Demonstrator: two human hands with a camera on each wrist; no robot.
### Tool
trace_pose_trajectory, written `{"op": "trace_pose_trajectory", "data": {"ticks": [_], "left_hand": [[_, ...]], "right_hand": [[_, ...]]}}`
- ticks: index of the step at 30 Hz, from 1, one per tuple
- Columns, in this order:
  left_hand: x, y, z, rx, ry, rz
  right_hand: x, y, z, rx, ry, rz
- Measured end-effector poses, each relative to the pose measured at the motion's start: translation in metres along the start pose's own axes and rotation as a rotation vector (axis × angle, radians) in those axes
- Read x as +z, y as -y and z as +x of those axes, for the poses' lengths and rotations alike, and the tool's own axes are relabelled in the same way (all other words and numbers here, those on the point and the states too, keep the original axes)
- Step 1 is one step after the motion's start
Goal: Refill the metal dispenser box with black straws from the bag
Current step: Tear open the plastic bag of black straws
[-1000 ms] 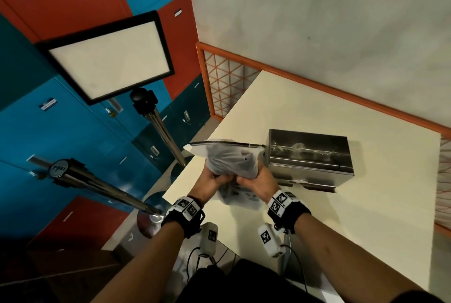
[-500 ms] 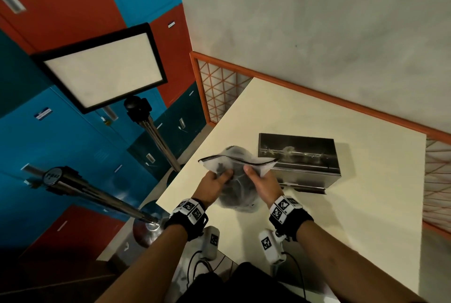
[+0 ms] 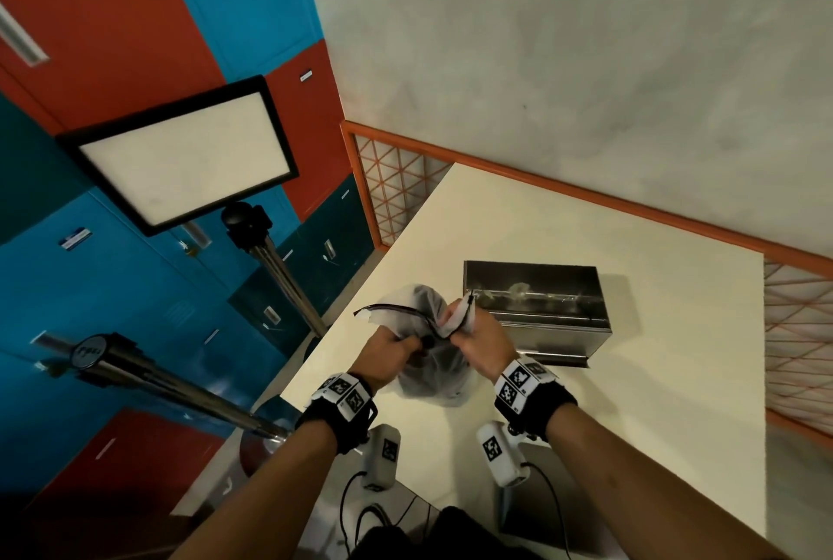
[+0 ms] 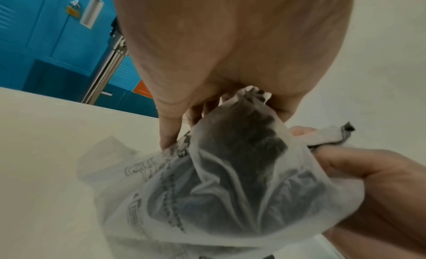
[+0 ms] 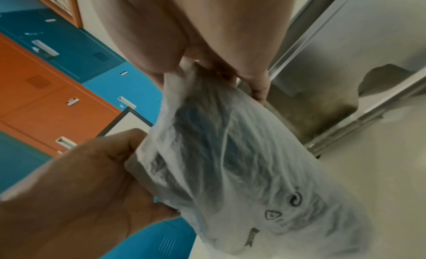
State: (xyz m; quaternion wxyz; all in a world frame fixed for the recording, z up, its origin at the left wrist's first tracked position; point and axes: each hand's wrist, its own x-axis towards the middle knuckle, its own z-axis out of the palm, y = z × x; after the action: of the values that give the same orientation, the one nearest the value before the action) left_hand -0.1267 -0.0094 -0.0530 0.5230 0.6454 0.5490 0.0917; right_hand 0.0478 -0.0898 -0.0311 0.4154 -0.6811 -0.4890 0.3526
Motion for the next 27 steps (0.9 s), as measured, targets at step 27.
{"op": "trace_pose_trajectory", "data": {"ticks": [27], "left_hand": [[0.025,-0.091,-0.027,0.807,-0.224,0.535]], "right_hand": [[-0.042,0.014,0.003,0.025,-0.001,0.314]]}}
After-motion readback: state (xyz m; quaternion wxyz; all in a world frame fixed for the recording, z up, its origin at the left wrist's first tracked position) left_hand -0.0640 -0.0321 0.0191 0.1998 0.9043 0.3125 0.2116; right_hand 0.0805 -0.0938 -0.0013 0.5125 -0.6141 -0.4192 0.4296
